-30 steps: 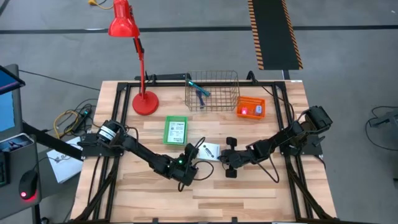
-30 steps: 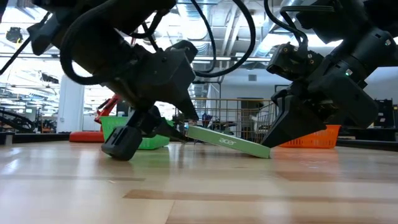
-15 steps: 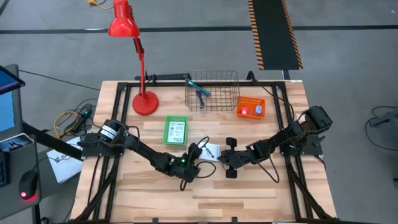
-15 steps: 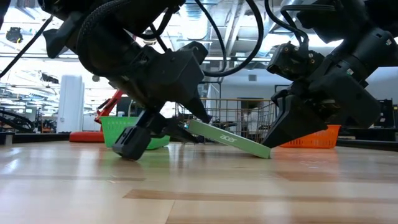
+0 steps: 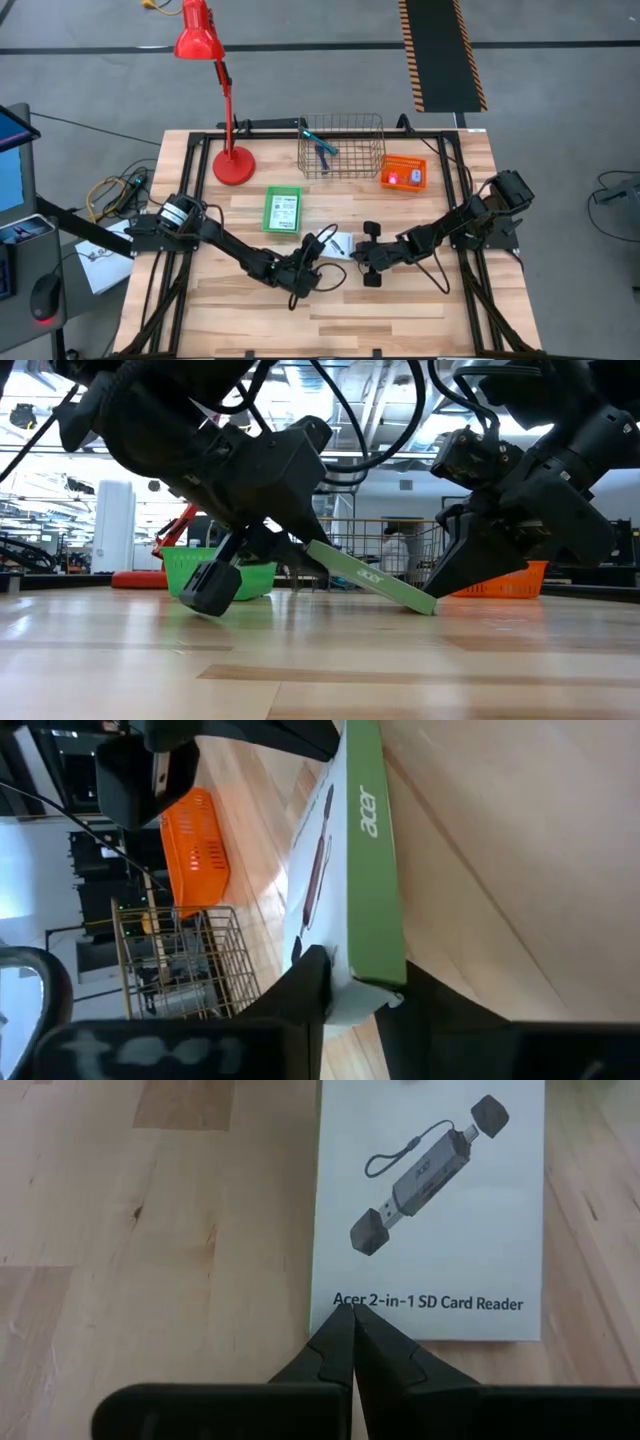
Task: Pick and place items into bin
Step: Put the card reader box into the green basket
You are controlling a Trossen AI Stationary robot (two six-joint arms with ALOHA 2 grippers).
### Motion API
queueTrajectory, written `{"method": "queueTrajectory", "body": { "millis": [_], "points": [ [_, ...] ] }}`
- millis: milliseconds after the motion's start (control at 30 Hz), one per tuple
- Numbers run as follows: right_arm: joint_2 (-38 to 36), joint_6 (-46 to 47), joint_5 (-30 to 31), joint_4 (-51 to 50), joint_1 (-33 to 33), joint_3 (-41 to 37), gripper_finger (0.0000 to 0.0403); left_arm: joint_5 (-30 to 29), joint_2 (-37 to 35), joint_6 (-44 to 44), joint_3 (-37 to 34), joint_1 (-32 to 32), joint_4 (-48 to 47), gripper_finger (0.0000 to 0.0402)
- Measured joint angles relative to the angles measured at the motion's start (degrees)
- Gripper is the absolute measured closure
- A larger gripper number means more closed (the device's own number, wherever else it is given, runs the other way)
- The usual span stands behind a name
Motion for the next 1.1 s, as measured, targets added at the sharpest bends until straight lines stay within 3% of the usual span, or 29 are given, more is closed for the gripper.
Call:
{"method": "queueTrajectory", "body": {
  "millis": [333, 467, 600, 700, 900, 1100],
  "points": [
    [-6.3, -3.5, -0.8, -7.0, 2.3, -0.3, 0.0403, -0.5, 0.0, -3.2, 0.1, -0.7, 0.6, 0.0350],
    [-11.4, -2.1, 6.2, -14.2, 4.3, 1.0, 0.0403, -0.9, 0.0, -4.5, 0.1, -0.7, 0.6, 0.0362],
    [-15.6, 1.9, 9.4, -20.8, 5.6, 1.7, 0.0403, -2.7, 0.0, -4.9, 0.1, -1.1, 1.1, 0.0366],
    [-18.1, 6.1, 10.0, -26.6, 5.9, 1.5, 0.0403, -7.3, 0.0, -4.8, 0.1, -2.1, 3.9, 0.0365],
    [-20.7, 12.9, 10.3, -33.1, 6.2, 1.6, 0.0403, -25.3, 0.0, -3.5, 2.9, -5.4, 6.9, 0.0369],
    [-20.4, 14.2, 10.6, -33.5, 6.1, 1.6, 0.0403, -40.3, -0.1, -2.0, 7.0, -8.8, 6.9, 0.0364]
  ]
}}
